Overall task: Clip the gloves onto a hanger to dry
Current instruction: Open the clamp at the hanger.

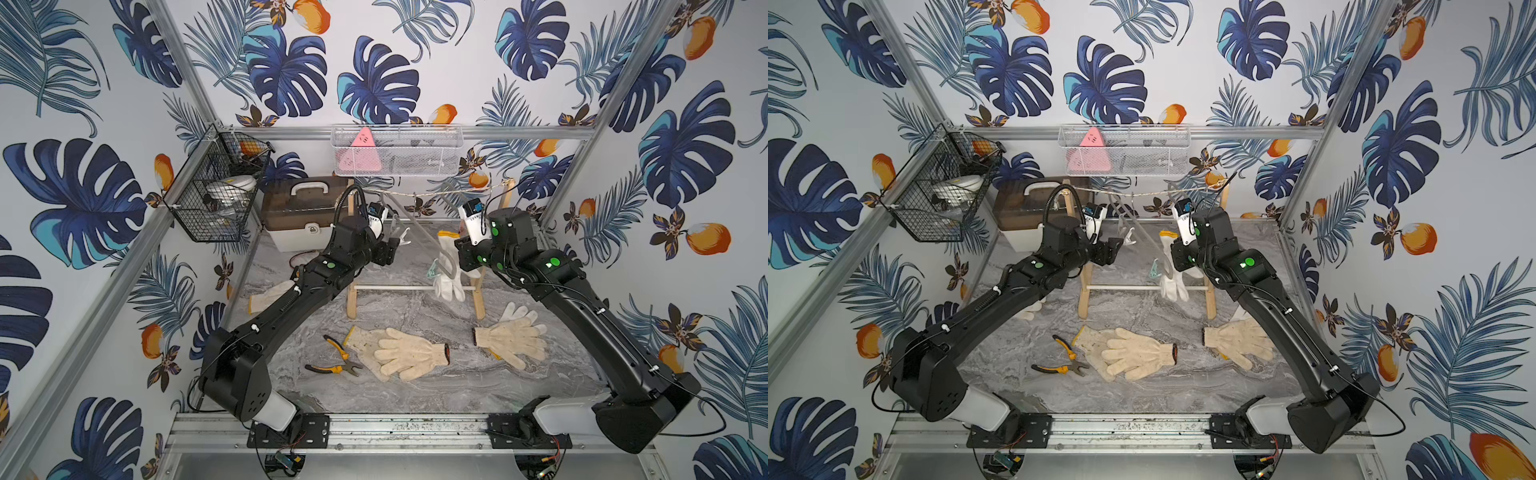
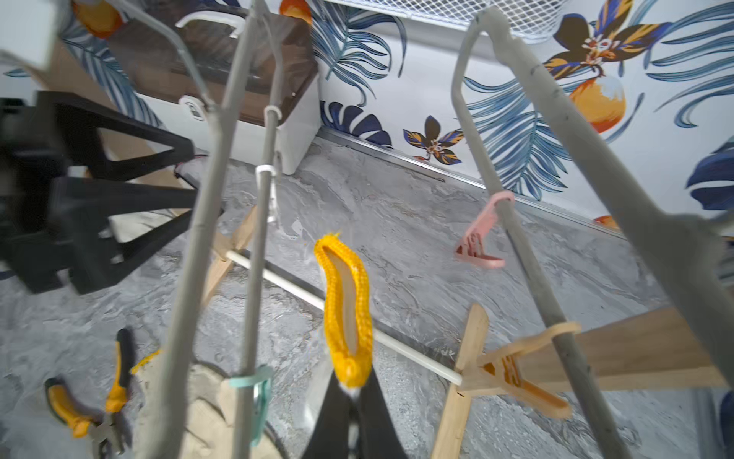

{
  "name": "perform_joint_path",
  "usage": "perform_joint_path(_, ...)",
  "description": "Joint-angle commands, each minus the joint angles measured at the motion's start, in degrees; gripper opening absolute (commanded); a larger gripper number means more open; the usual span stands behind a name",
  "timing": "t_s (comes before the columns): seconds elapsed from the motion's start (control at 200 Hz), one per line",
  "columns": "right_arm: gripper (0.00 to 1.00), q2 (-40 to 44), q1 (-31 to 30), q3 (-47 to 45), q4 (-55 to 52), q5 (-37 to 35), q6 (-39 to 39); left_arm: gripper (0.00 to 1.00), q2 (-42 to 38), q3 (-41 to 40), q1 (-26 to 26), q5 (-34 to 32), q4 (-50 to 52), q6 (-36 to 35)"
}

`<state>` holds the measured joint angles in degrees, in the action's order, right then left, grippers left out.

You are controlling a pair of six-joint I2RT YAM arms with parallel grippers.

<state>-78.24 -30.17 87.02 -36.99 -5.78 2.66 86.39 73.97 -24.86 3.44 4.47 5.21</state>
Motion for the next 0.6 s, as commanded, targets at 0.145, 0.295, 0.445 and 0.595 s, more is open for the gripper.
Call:
perform_joint_path(0.145,0.00,-3.3,-0.5,-1.0,9.4,0.2,4.1,0.77,-1.5,-0.3,0.1,3.1,1.2,1.2)
perform_joint_path(0.295,0.00,-6.5,-0.5,-0.5,11.2,-1.8,7.3,0.77,-1.3,0.3,0.1,3.7,0.9,1.2)
perform_joint_path(0.445,0.00,-7.6,-0.4,-3.3,16.4,-2.2,11.3,0.77,-1.9,0.6,0.1,5.1,1.2,1.8)
perform_joint_path(0.595,0.00,-9.3,0.0,-3.6,17.7,3.0,11.8,0.77,-2.8,0.0,0.1,6.3,2.1,2.4)
